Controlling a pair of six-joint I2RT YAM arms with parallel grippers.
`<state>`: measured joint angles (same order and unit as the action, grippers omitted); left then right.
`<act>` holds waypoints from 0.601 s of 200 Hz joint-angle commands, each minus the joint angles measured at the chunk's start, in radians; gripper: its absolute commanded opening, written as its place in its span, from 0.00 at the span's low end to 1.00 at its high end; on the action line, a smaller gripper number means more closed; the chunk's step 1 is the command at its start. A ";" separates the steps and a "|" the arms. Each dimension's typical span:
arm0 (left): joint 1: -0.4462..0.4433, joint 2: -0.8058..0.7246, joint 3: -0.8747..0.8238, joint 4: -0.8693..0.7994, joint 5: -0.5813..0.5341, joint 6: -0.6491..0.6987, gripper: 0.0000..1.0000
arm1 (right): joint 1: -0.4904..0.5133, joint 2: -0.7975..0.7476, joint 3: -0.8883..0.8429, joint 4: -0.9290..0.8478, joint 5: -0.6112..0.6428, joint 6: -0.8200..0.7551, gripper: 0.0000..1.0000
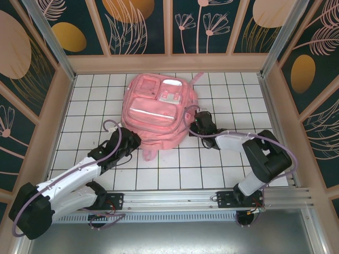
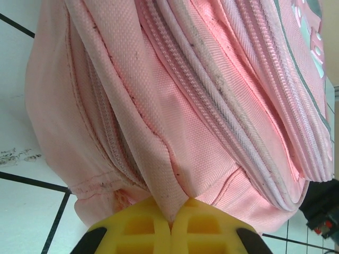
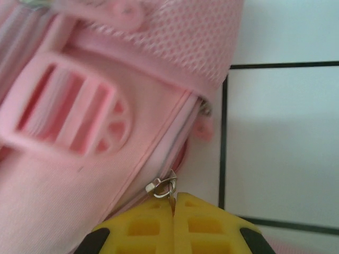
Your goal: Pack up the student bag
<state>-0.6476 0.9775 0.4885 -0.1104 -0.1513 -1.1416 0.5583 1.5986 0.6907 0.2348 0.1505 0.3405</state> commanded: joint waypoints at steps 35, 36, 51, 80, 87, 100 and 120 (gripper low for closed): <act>0.018 0.005 0.027 0.058 0.052 0.111 0.27 | -0.024 -0.006 0.050 0.025 -0.042 -0.043 0.00; 0.018 0.007 0.029 0.060 0.057 0.111 0.29 | -0.023 -0.007 0.050 0.025 -0.043 -0.044 0.00; 0.011 0.021 0.035 0.094 0.114 0.105 0.51 | -0.017 -0.011 0.056 0.020 -0.040 -0.041 0.00; -0.113 0.017 0.077 0.060 0.020 0.044 0.57 | -0.017 -0.005 0.053 0.027 -0.035 -0.035 0.00; -0.152 0.024 0.090 0.054 -0.010 0.023 0.58 | -0.017 -0.003 0.050 0.031 -0.035 -0.033 0.00; -0.207 0.055 0.102 0.073 -0.025 -0.023 0.58 | -0.017 -0.002 0.045 0.040 -0.038 -0.029 0.00; -0.279 0.143 0.142 0.098 -0.045 -0.069 0.58 | -0.017 -0.012 0.034 0.055 -0.042 -0.023 0.00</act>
<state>-0.8597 1.0397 0.5682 -0.0574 -0.1444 -1.1347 0.5423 1.6089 0.7177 0.2390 0.1070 0.3161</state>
